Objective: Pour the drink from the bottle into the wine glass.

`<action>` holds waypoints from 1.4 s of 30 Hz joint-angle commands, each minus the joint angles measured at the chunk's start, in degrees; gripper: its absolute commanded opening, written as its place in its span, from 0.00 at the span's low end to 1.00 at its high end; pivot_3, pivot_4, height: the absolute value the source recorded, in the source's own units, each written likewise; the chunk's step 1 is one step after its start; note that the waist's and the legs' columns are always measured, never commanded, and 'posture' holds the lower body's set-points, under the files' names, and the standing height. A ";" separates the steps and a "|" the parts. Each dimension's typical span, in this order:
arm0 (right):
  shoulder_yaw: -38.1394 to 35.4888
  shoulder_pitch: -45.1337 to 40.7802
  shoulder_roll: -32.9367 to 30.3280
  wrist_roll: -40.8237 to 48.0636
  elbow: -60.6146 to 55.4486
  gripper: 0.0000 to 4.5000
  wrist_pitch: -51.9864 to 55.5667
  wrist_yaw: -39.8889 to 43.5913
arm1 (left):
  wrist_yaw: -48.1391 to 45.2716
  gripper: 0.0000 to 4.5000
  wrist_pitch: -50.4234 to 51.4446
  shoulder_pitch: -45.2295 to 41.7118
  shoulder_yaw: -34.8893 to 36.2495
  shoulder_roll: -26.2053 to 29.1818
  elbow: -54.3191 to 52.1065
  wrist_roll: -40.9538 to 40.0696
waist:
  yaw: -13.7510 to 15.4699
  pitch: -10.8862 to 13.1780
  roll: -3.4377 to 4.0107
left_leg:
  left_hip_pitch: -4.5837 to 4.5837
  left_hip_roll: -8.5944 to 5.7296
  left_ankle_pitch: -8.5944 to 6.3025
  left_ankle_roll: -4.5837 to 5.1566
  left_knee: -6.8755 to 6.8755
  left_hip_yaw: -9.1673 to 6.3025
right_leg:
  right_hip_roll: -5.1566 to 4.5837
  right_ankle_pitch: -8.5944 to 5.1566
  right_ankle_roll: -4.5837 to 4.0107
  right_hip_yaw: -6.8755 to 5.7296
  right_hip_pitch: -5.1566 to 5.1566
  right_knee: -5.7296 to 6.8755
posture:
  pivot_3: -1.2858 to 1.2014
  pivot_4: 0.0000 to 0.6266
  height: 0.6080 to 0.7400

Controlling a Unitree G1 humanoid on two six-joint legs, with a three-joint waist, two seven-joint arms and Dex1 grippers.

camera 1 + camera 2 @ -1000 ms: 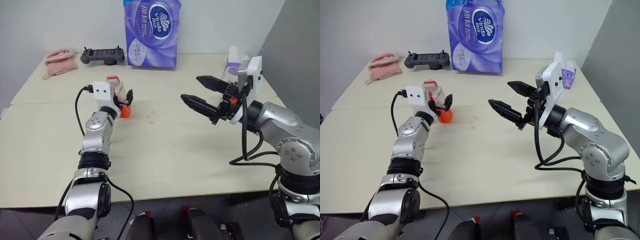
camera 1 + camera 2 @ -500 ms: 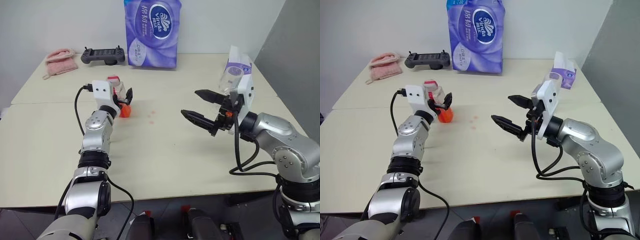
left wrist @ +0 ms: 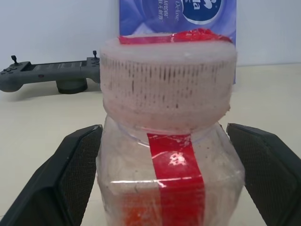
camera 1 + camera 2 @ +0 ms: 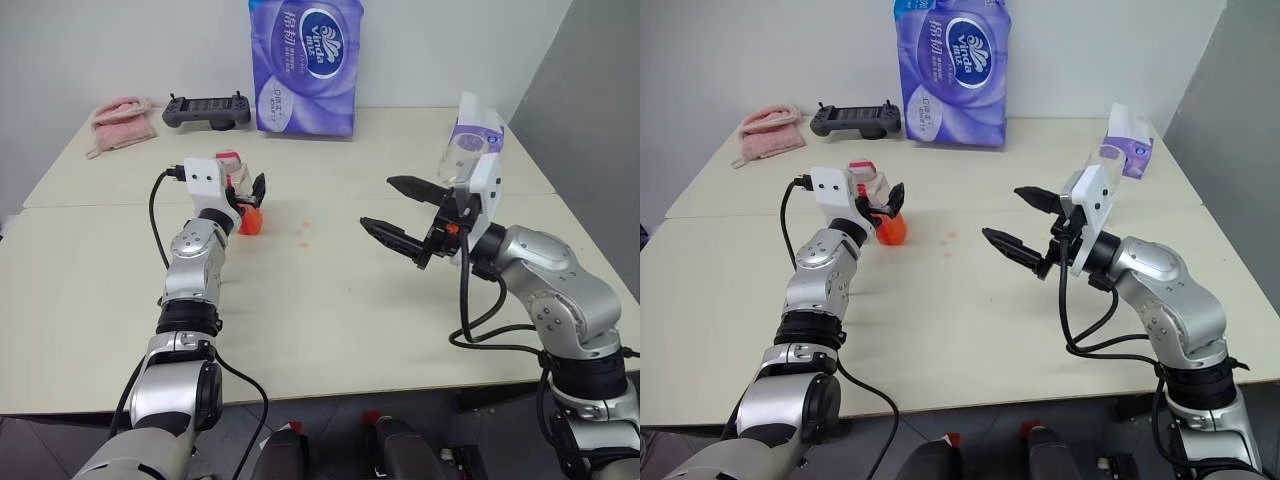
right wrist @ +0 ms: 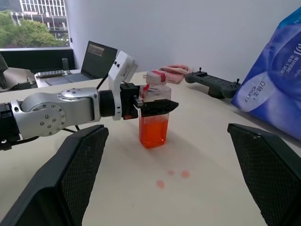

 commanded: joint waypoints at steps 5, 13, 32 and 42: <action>-0.19 0.02 0.95 -0.81 -1.10 1.00 -1.58 0.89 | -0.27 1.00 -1.79 -1.76 -0.29 0.39 -0.58 0.43 | 0.00 0.00 0.00 | 0.00 0.00 0.00 0.00 0.02 0.00 | 0.00 0.00 0.00 -0.01 0.00 0.01 | 0.52 0.24 1.00; -0.55 -0.16 0.75 -1.00 -1.09 1.00 -1.21 1.22 | -1.22 1.00 -1.96 -1.60 0.37 0.15 -0.80 -0.80 | 0.00 0.00 0.00 | -0.01 0.00 0.00 0.00 0.04 -0.01 | -0.01 0.00 0.00 -0.02 0.00 0.02 | 0.52 0.24 1.00; -1.34 0.00 0.37 -1.16 -0.50 1.00 -0.79 0.69 | -0.46 0.43 -2.08 -1.46 2.17 0.58 -0.45 -1.44 | 0.04 0.00 0.00 | -0.34 -0.01 0.00 0.00 0.51 -0.39 | -0.05 0.00 0.00 -0.34 -0.01 0.07 | 0.52 0.24 1.00; 1.52 -3.76 0.55 -2.03 -1.82 1.00 3.57 -1.60 | -14.80 0.43 8.16 -1.31 -6.96 1.76 -16.72 -3.50 | 0.21 0.03 0.03 | -0.47 -0.09 0.00 -0.01 0.61 -0.61 | -0.09 0.00 0.00 -0.57 0.01 0.07 | 0.52 0.24 1.00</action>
